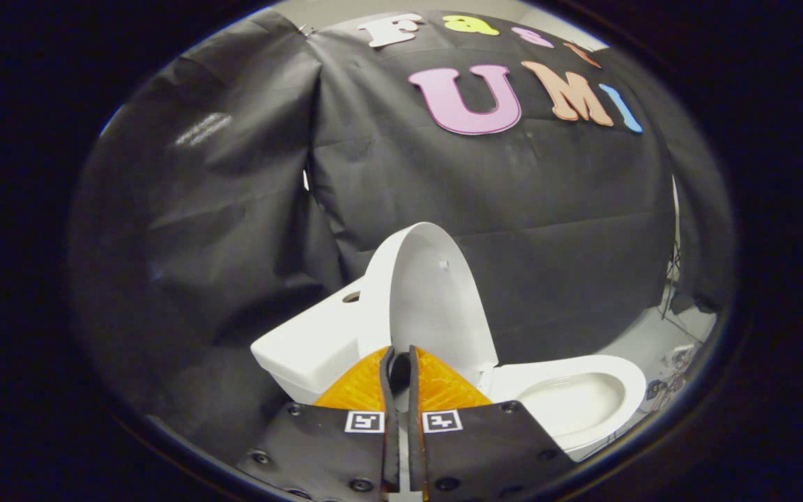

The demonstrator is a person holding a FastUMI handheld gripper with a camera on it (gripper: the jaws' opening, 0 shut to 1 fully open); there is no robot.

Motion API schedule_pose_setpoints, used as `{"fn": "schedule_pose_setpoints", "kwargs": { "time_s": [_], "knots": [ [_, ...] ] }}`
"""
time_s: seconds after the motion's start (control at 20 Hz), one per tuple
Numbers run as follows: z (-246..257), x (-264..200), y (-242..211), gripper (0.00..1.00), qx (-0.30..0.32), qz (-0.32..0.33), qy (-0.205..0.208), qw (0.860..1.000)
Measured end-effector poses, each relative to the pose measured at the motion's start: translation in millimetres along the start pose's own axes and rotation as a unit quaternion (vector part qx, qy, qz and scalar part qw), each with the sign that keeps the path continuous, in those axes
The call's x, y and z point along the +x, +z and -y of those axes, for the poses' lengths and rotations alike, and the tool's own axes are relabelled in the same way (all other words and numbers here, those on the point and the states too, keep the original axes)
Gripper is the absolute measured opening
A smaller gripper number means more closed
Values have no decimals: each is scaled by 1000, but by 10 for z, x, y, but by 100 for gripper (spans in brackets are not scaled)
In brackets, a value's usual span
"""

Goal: Open the toilet lid.

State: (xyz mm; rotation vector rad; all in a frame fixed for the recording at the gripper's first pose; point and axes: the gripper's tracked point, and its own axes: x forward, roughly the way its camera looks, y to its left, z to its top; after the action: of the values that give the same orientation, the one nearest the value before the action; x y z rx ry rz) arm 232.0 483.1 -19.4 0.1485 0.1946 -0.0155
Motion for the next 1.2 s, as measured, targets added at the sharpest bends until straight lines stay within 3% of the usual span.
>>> {"fn": "schedule_pose_setpoints", "kwargs": {
  "time_s": [0.15, 0.2, 0.25, 0.4, 0.7, 0.9, 1.15, 1.2],
  "knots": [
    [-131, 35, -58, 6, -26, -2, 10, 1000],
    [-160, 37, -21, 23, -28, 7, 11, 1000],
    [-237, 39, -55, 24, -27, 6, 27, 999],
    [-381, -55, 34, 40, -35, 25, 52, 998],
    [-196, -388, 181, 71, -103, 41, 52, 993],
    [-142, -526, 232, 93, -86, 47, 72, 993],
    [-45, -693, 304, 95, -93, 59, 83, 991],
    [49, -696, 333, 96, -99, 56, 70, 991]
  ]
}}
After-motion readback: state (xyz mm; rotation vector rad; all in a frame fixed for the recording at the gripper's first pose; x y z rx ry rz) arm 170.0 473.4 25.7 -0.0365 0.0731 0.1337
